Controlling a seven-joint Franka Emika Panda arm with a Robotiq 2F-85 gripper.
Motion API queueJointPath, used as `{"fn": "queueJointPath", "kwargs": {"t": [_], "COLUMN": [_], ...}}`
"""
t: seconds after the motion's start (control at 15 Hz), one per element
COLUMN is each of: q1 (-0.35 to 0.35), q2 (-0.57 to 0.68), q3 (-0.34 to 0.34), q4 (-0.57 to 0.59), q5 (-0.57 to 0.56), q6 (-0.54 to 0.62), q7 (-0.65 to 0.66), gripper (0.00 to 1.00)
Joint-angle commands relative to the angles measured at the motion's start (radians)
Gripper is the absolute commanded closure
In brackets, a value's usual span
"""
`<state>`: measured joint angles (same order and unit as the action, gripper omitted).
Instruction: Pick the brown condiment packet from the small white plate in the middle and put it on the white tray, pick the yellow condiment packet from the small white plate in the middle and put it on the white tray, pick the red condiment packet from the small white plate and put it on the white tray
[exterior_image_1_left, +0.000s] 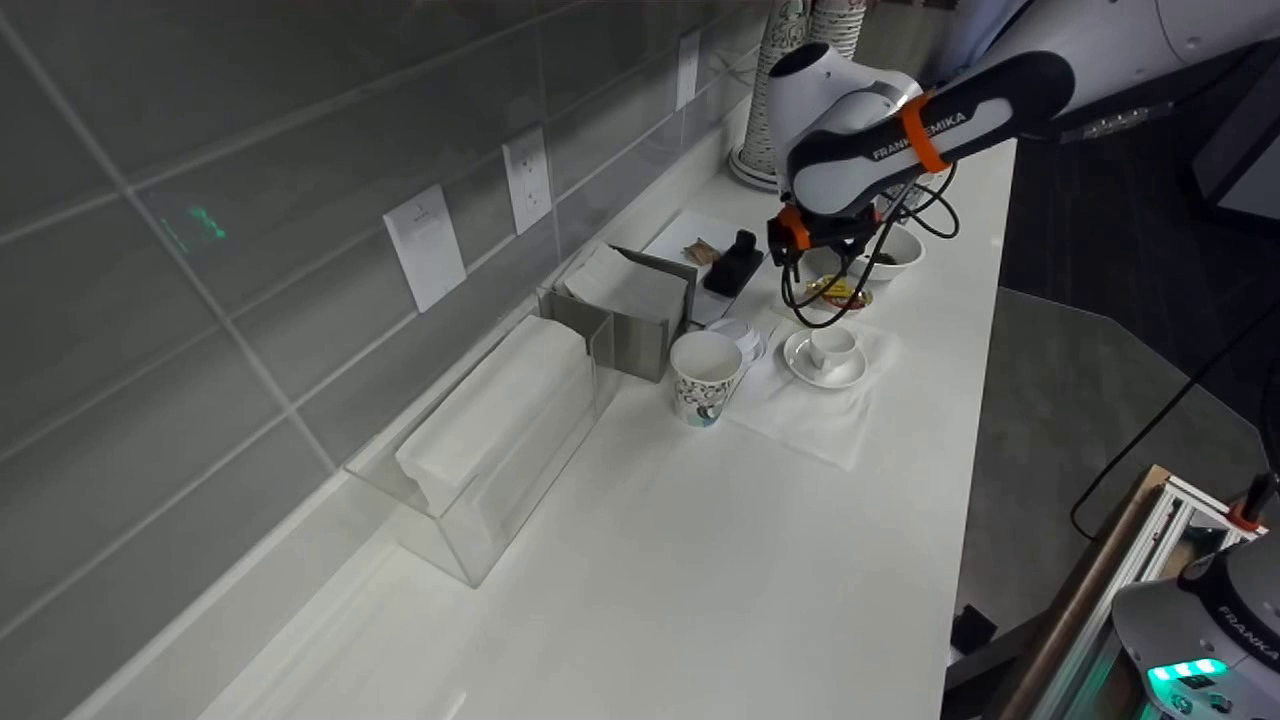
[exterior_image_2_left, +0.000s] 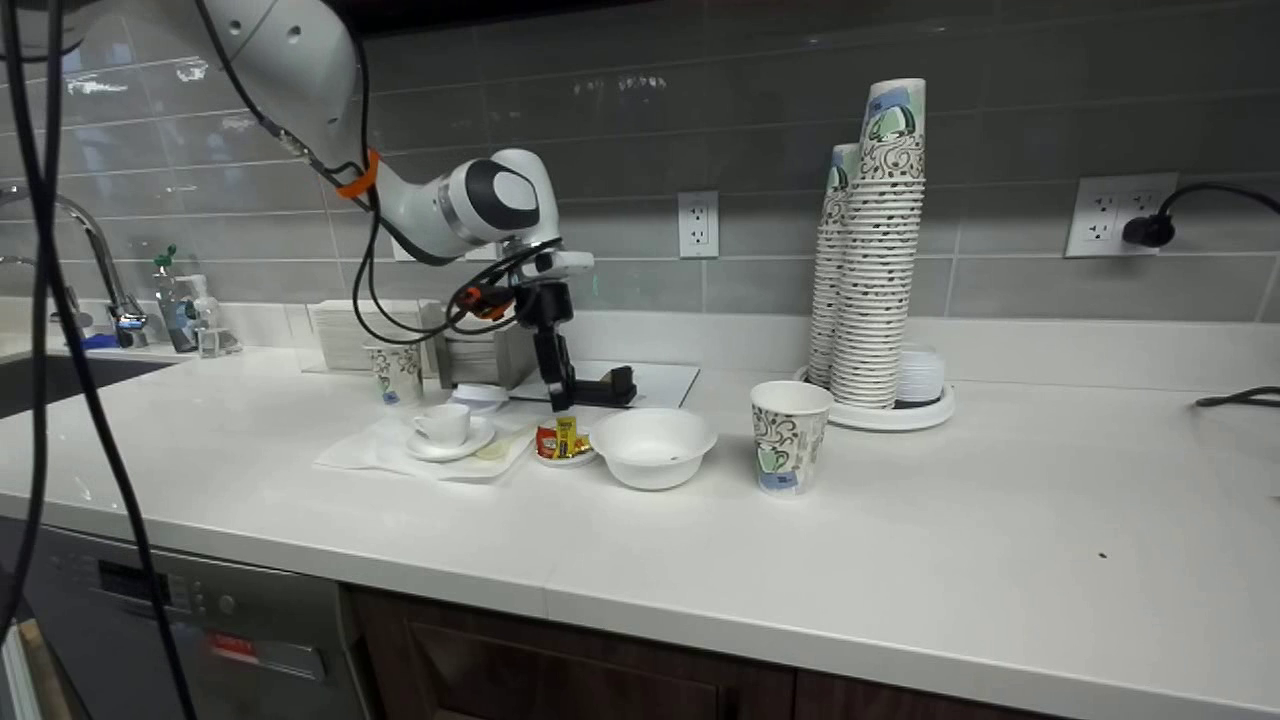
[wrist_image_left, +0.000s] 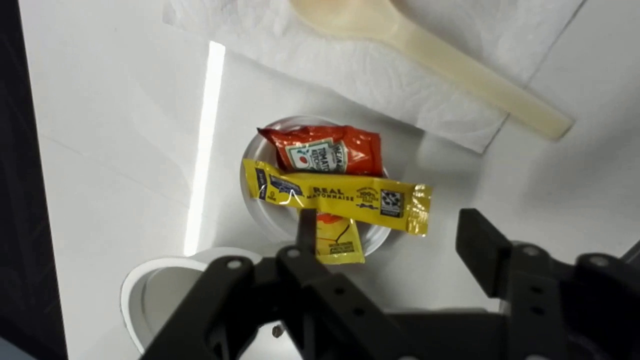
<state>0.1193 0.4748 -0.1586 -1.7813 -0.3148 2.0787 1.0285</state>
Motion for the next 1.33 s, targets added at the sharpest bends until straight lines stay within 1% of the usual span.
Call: {"fn": "queueJointPath", "kwargs": {"t": [0.0, 0.07, 0.13, 0.33, 0.4, 0.47, 0.53, 0.6, 0.67, 0.73, 0.87, 0.93, 1.13, 1.27], "q1": [-0.015, -0.014, -0.013, -0.011, -0.011, -0.010, -0.010, -0.010, -0.012, -0.011, -0.010, -0.011, -0.011, -0.011], "q2": [0.074, 0.085, 0.093, 0.111, 0.114, 0.116, 0.116, 0.116, 0.114, 0.113, 0.111, 0.110, 0.107, 0.102], "q3": [0.012, 0.011, 0.009, 0.008, 0.008, 0.007, 0.007, 0.007, 0.009, 0.009, 0.009, 0.010, 0.011, 0.012], "q4": [0.079, 0.086, 0.092, 0.109, 0.114, 0.118, 0.121, 0.124, 0.126, 0.127, 0.130, 0.131, 0.133, 0.135], "q5": [0.025, 0.024, 0.024, 0.025, 0.027, 0.027, 0.028, 0.029, 0.034, 0.034, 0.036, 0.037, 0.038, 0.039], "q6": [-0.036, -0.033, -0.027, -0.031, -0.032, -0.035, -0.037, -0.041, -0.044, -0.047, -0.054, -0.057, -0.068, -0.081], "q7": [-0.006, -0.005, -0.003, -0.007, -0.008, -0.007, -0.009, -0.009, -0.014, -0.013, -0.014, -0.015, -0.017, -0.018], "gripper": [0.30, 0.32, 0.31, 0.33, 0.38, 0.38, 0.47, 0.47, 0.53, 0.63, 0.74, 0.83, 1.00, 0.99]}}
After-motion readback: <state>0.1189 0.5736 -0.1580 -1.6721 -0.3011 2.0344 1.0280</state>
